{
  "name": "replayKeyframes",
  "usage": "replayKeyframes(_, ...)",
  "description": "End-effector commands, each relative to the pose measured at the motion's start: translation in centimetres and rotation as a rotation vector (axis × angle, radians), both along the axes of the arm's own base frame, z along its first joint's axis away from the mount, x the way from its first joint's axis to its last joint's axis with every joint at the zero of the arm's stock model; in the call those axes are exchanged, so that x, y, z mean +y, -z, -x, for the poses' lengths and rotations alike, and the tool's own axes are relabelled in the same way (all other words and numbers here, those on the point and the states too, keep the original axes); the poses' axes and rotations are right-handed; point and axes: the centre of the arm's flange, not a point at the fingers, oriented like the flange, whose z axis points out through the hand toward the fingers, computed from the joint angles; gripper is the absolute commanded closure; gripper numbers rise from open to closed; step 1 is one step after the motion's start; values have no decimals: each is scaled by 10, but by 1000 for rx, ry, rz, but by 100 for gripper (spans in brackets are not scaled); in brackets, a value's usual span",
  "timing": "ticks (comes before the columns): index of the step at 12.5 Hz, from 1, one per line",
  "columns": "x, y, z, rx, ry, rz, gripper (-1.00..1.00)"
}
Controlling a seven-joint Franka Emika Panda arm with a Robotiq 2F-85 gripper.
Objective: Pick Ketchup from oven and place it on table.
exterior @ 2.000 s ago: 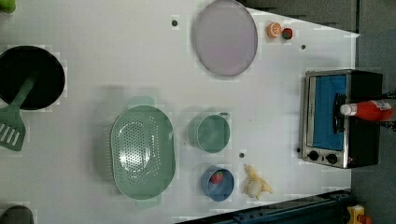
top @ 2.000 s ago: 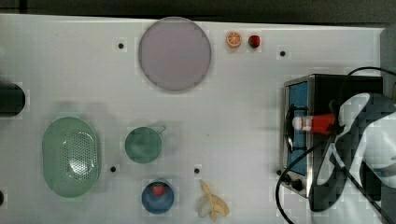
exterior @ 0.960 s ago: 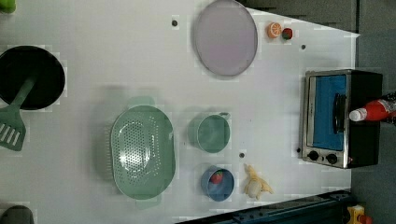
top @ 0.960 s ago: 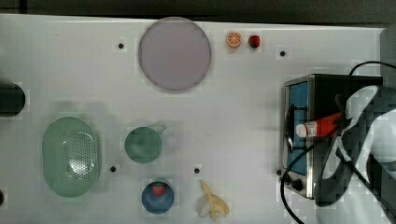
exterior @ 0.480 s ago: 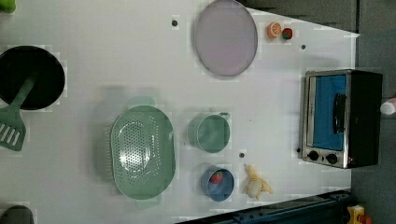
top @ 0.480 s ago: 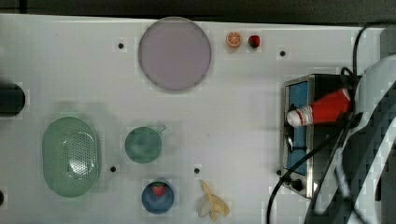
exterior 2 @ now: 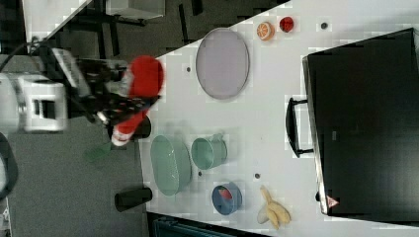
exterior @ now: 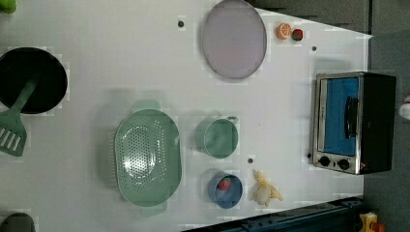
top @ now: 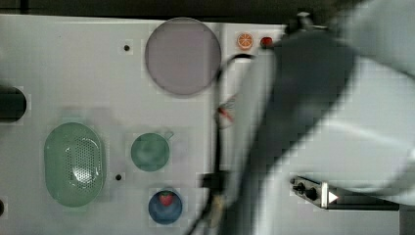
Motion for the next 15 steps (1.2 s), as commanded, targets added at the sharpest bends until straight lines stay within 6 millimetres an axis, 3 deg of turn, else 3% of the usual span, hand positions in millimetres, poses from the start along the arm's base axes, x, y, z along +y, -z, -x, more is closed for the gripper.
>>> replayKeyframes(1,73,79,-20,188,-102,-7,-27)
replayKeyframes(4,103,145,-12,295,-170,67,-27)
replayKeyframes(11,105,325,35,313,-166,94,-27)
replayKeyframes(15,110,399,54,276,-171,129,-27)
